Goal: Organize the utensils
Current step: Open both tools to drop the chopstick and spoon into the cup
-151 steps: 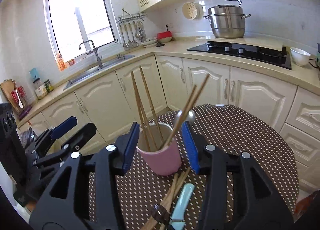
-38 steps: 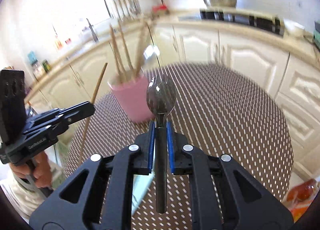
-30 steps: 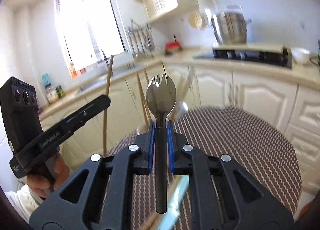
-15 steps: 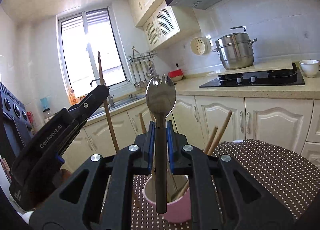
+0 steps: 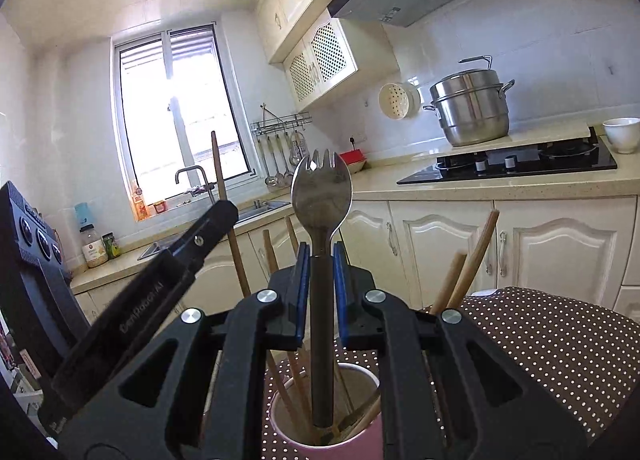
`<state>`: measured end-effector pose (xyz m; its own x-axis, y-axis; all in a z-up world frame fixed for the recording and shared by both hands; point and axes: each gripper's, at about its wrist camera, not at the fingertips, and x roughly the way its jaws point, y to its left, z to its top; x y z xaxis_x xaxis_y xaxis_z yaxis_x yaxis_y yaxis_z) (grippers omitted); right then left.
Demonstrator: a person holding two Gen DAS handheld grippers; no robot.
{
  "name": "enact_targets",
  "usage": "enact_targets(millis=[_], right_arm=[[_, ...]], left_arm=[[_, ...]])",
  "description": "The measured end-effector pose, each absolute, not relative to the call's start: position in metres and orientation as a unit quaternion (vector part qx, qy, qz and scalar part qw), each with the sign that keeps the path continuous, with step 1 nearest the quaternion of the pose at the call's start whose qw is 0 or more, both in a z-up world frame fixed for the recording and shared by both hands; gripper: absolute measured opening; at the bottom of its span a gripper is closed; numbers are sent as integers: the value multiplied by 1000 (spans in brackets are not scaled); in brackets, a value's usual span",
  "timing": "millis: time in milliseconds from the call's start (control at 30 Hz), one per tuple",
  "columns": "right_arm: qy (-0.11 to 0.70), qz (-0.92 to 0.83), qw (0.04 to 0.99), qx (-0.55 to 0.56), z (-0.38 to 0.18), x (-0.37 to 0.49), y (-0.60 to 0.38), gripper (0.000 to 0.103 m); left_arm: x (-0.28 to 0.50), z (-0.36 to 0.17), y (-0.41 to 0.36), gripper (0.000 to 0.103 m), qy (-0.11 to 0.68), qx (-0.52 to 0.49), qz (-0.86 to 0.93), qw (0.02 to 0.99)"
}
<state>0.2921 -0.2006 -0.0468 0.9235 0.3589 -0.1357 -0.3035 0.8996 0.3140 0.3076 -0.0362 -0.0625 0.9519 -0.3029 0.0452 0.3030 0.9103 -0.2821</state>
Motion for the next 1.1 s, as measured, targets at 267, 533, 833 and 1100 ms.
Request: enact_targets(millis=[267, 533, 833, 1100], right_arm=[[100, 172, 970, 139, -47, 286, -194, 12], [92, 164, 975, 116, -46, 278, -184, 12], [90, 151, 980, 95, -50, 276, -170, 12], [87, 149, 982, 82, -50, 273, -164, 13]], left_arm=[[304, -67, -22, 34, 46, -140, -130, 980], [301, -72, -7, 46, 123, -106, -73, 984], [288, -74, 0, 54, 147, -63, -56, 986], [282, -69, -1, 60, 148, -54, -58, 986]])
